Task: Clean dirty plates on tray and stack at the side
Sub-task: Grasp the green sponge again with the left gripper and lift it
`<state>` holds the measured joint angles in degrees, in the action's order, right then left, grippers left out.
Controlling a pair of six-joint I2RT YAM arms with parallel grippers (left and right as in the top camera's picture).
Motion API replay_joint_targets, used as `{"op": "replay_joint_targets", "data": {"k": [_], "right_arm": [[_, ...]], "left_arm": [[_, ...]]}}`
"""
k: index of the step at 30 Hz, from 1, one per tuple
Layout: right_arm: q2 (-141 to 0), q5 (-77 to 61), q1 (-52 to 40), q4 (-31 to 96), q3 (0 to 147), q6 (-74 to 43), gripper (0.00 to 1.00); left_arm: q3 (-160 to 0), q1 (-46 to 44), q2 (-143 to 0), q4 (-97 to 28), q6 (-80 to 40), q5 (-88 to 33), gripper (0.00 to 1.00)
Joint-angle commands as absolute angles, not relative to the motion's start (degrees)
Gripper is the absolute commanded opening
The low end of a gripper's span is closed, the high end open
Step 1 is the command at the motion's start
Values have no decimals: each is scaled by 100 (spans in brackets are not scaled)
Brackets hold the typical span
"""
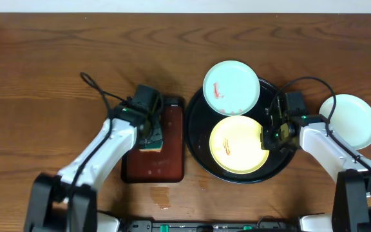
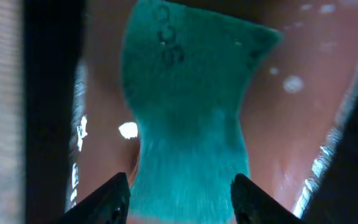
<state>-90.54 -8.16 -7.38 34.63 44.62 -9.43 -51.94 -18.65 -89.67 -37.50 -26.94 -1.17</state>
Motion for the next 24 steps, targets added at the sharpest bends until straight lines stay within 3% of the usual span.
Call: {"op": "replay_joint_targets", "data": {"k": [1,4,7,15,16,17,18,21,24], "right_arm": [[-9129,-670,-792,3409,4456,-939,1],[-9129,-670,-792,3409,4456,-939,1],[-9129,-672,-792,3409,4456,-941,1],[-9129,-670,-792,3446,4456,-939,1],[-9129,-670,-792,3454,4456,-939,1],[-9129,-670,-792,3472,4456,-939,1],[-9129,-670,-792,3487,4456,-937,1],[-9129,-670,-792,3498,4456,-937,1],[-9129,-670,-792,3496,4456,-939,1]], "left_arm": [[-5144,-1874,-9507,-3546,-2659,-91,50],[-5144,-1874,-9998,-3479,-2661,-108,37],[-5144,-1874,-10366,-3487,-2657,-242,8],[-5454,-1868,-10112,-3798,-2528,-370,7],[-5537,-1868,-9998,-3909,-2526,-366,13],[-5605,-1868,-9891,-4003,-2504,-366,35],[-5664,-1868,-9773,-4071,-2477,-362,45],[-5721,-1868,-9371,-4091,-2355,-244,57],[-5719,-1868,-9118,-4025,-2355,301,59]]}}
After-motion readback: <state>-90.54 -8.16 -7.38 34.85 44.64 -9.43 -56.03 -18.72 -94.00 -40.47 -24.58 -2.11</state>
